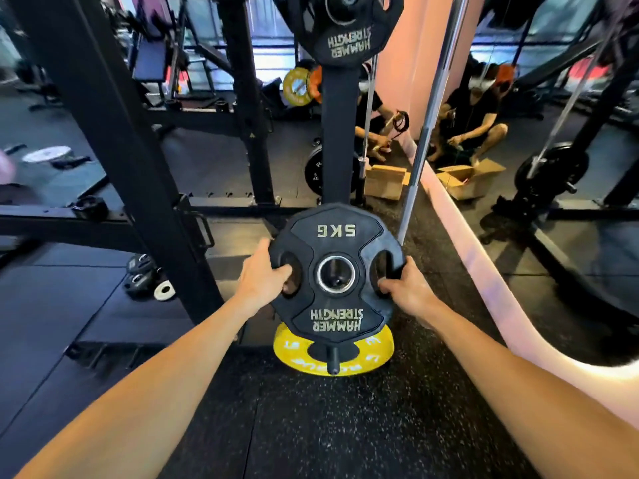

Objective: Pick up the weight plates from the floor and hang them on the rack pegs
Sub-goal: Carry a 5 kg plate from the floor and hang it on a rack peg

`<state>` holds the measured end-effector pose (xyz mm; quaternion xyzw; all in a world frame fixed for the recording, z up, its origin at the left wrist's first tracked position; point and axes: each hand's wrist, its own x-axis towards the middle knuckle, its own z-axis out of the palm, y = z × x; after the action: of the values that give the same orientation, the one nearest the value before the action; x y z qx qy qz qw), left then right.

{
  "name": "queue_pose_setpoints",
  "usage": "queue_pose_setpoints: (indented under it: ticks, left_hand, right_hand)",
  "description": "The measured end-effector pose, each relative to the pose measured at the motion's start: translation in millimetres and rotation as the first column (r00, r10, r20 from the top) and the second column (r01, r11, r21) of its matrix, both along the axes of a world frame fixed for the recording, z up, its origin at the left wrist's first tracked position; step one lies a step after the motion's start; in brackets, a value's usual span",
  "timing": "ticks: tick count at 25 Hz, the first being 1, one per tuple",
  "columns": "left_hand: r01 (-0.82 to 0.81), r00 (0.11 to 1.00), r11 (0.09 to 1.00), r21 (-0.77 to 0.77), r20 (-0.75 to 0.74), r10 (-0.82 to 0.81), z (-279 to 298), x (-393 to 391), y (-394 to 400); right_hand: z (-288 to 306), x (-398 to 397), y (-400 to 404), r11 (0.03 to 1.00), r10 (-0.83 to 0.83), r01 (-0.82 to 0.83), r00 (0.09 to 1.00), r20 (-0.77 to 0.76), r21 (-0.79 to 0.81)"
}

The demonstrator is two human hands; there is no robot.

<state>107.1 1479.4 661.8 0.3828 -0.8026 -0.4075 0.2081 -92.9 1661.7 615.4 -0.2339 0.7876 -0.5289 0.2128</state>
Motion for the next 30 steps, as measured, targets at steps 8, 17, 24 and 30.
queue_pose_setpoints:
  ticks: [8, 17, 24, 30]
  left_hand:
    - [0.008, 0.984, 0.984, -0.178, -0.176, -0.039, -92.8, -23.1, -11.3]
    - [0.016, 0.939, 0.930, -0.366, -0.316, -0.140, -156.8, -45.1, -26.1]
    - [-0.076, 0.916, 0.893, -0.444, -0.386, -0.114, -162.3, -37.6, -37.3]
    - [-0.072, 0.926, 0.894, -0.441, -0.364, -0.105, -162.4, -47.1, -51.7]
  right_hand:
    - [-73.9, -24.1, -7.3, 0.997, 0.004, -0.022, 0.968, -0.251, -0.070]
    - [-133.9, -32.3, -7.9, 0.937, 0.062, -0.193, 0.912, -0.406, -0.290]
    - [-132.3, -27.5, -27.1, 0.947, 0.031, -0.159, 0.911, -0.411, -0.280]
    - [-130.1, -36.1, -40.3, 0.965, 0.018, -0.120, 0.918, -0.396, -0.233]
